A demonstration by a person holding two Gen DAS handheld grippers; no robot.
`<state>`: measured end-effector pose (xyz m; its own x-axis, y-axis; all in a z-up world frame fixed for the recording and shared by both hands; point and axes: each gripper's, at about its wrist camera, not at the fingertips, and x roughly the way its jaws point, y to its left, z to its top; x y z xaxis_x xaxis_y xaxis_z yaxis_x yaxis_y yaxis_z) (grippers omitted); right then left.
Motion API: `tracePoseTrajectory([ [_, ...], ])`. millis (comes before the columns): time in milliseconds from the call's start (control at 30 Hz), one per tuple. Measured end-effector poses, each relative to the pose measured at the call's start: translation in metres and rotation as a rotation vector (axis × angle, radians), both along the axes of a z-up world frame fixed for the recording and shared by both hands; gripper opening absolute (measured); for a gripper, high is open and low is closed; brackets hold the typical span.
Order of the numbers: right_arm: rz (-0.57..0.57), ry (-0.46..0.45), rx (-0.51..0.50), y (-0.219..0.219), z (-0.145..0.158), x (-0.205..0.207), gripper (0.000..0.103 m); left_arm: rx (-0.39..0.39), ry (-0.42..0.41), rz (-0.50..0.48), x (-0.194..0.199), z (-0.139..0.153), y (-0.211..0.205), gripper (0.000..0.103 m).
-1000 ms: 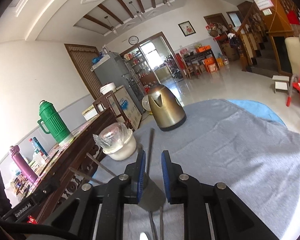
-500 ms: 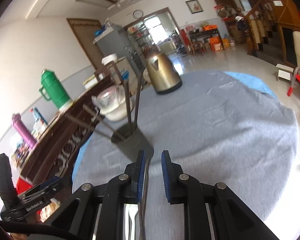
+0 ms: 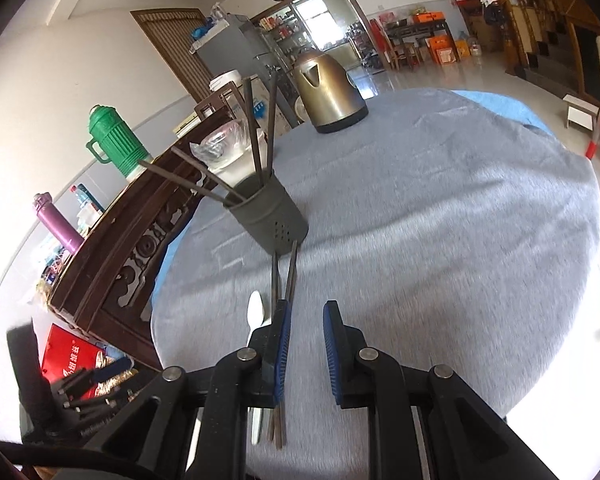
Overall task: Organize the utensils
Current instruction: 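Move both grippers back down toward the white spoons beside the cup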
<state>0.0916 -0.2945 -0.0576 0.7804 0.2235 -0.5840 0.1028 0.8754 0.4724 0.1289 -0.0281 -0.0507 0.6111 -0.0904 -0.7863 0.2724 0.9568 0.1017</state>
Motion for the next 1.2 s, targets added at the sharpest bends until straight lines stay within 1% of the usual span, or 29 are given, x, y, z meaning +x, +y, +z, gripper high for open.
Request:
tracePoseTrajectory([
  [100,0.015,0.000,0.021,0.001,0.000,-0.007,0.019,0.045,-0.029,0.015,-0.005,0.005,-0.003,0.061],
  [167,0.024,-0.017,0.022,0.002,0.004,-0.015,0.019,0.060,-0.030,0.015,-0.009,0.005,-0.003,0.061],
  [300,0.040,-0.032,0.027,0.004,0.009,-0.027,0.019,0.072,0.001,0.025,-0.019,-0.001,0.001,0.062],
  [433,0.049,-0.025,0.062,0.002,0.007,-0.038,0.019,0.076,0.020,0.036,-0.025,-0.005,0.003,0.062],
  [633,0.067,-0.025,0.088,0.007,0.004,-0.048,0.019,0.103,-0.036,0.027,-0.036,0.006,0.001,0.062],
  [733,0.086,-0.021,0.101,0.013,0.002,-0.046,0.019,0.101,-0.049,0.032,-0.039,0.011,0.003,0.062],
  [967,0.152,-0.021,0.070,0.035,0.005,-0.046,0.019,0.098,-0.058,0.032,-0.041,0.013,0.004,0.062],
  [1100,0.169,-0.012,0.062,0.042,0.004,-0.048,0.019,0.105,-0.069,0.020,-0.044,0.014,0.004,0.062],
  [1200,0.172,-0.002,0.067,0.045,0.003,-0.049,0.025,0.099,-0.075,0.017,-0.047,0.015,0.006,0.062],
])
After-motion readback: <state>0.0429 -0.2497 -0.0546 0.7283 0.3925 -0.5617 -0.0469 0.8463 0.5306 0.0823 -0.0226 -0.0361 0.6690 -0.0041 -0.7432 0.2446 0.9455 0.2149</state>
